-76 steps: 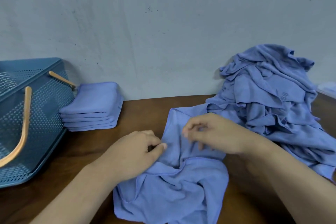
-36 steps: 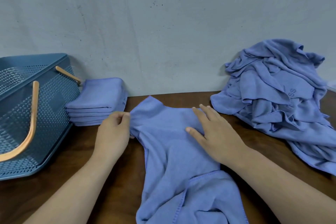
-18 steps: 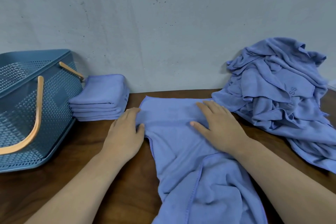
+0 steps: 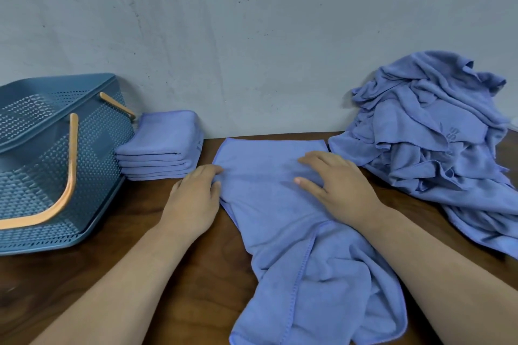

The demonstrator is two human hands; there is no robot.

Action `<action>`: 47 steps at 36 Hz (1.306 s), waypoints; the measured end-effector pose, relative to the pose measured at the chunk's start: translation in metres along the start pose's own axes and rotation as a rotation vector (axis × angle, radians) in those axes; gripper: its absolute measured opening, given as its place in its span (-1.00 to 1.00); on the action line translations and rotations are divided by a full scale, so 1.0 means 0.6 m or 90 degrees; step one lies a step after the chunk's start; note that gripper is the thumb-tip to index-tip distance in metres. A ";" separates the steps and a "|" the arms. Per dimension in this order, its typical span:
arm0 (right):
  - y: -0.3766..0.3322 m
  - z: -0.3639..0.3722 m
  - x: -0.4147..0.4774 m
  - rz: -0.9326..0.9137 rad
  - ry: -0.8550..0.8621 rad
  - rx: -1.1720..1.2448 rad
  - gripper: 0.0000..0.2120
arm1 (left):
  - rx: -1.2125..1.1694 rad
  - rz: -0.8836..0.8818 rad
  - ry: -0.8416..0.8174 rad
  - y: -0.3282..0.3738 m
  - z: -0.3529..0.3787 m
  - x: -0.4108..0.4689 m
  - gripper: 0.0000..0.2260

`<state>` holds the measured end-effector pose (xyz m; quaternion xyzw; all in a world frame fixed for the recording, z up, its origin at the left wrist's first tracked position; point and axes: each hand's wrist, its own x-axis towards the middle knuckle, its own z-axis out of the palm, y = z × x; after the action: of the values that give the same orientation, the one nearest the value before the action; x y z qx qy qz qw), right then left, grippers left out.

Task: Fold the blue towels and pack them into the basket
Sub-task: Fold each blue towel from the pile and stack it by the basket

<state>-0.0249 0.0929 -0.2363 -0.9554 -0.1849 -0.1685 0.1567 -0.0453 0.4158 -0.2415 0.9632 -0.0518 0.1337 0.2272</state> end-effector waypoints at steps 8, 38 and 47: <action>-0.030 -0.039 -0.041 -0.072 -0.037 0.181 -0.74 | -0.154 0.155 0.032 0.044 -0.018 -0.061 -0.80; -0.119 -0.118 -0.158 -0.106 -0.078 0.460 -0.88 | -0.171 0.163 -0.120 0.053 -0.054 -0.161 -0.66; -0.079 -0.124 -0.136 0.230 0.155 0.562 -0.75 | -0.179 0.254 -0.130 0.083 -0.063 -0.174 -0.68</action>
<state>-0.1350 0.0834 -0.1894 -0.7880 -0.0508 -0.1545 0.5938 -0.1621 0.3926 -0.2174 0.9015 -0.2817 0.0699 0.3212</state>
